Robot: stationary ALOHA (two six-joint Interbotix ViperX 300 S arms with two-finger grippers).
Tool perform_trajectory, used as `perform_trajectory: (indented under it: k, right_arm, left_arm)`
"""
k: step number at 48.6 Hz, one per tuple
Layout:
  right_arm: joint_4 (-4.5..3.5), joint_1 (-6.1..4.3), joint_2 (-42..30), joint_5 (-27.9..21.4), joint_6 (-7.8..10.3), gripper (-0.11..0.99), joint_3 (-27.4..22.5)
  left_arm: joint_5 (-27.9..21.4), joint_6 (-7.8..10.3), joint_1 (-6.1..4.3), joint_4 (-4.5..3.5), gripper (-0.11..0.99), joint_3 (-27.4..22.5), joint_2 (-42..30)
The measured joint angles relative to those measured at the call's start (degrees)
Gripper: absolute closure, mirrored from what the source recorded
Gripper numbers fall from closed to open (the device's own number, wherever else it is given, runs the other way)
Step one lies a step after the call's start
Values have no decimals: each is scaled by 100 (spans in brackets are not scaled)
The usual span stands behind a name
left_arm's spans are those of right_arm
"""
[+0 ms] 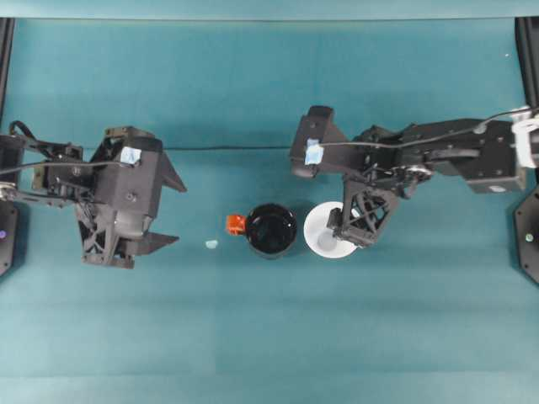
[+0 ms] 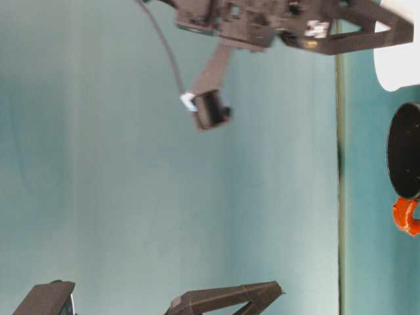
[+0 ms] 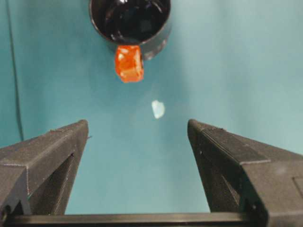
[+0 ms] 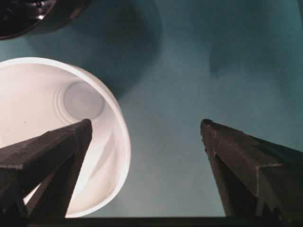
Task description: Put the paper cup into the moved red handle cup holder.
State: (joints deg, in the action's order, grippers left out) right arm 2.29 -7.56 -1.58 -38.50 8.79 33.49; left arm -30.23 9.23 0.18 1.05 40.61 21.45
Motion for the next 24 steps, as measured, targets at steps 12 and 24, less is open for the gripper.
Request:
perform_trajectory:
  k: [12, 24]
  right_arm:
    - [0, 0, -18, 0, 0, 17, 0]
    - [0, 44, -18, -18, 0, 60, 0]
  left_arm:
    - [0, 0, 0, -9, -3, 35, 9]
    - [0, 0, 0, 0, -3, 35, 18]
